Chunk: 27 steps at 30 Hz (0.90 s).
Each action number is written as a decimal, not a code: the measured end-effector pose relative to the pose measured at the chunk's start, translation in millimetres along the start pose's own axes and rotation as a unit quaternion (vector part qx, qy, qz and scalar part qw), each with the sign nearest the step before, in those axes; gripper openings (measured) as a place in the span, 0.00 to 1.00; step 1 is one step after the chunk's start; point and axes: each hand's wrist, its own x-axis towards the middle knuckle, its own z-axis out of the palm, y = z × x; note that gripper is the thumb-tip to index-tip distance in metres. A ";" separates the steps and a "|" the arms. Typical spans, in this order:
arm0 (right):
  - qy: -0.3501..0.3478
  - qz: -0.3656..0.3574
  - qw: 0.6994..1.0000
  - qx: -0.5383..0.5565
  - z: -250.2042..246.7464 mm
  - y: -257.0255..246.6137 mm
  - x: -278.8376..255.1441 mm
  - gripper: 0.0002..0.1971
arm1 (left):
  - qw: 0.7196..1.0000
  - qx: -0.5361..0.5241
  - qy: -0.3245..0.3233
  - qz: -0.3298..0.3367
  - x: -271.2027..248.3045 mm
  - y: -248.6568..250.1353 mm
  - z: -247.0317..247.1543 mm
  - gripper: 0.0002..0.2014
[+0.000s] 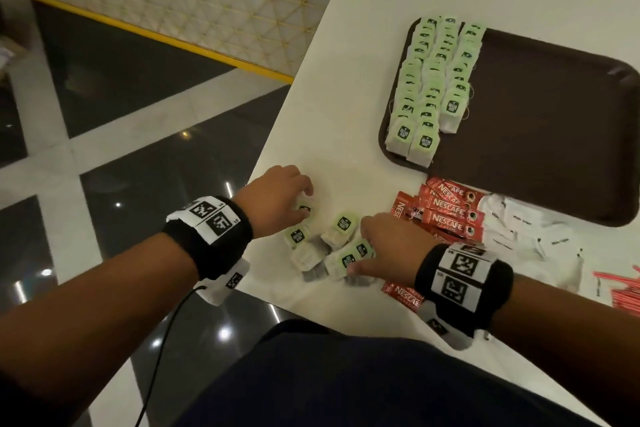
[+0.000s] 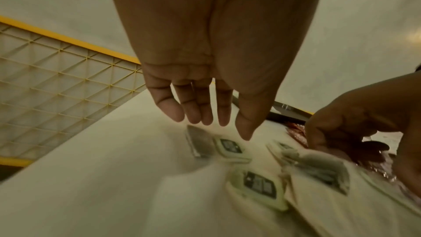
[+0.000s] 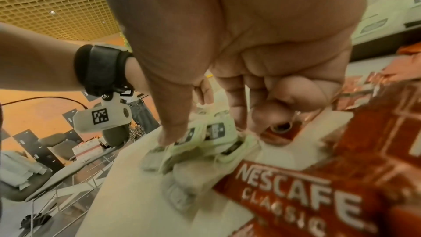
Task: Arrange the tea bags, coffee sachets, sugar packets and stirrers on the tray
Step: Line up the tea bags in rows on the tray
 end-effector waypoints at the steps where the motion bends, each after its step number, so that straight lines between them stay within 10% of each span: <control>1: 0.010 0.004 1.000 0.008 2.8 -3.2 0.0 0.26 | 1.000 0.009 -0.006 -0.002 -2.1 -1.4 0.6 0.17; 16: 0.075 -0.016 0.964 0.254 -15.6 9.1 -0.5 0.07 | 0.997 -0.026 -0.050 -0.055 4.0 -17.2 -4.9 0.10; 27: 0.154 -0.044 0.890 0.428 -60.0 31.8 -15.8 0.10 | 0.951 -0.306 0.038 0.032 31.3 37.5 -36.7 0.05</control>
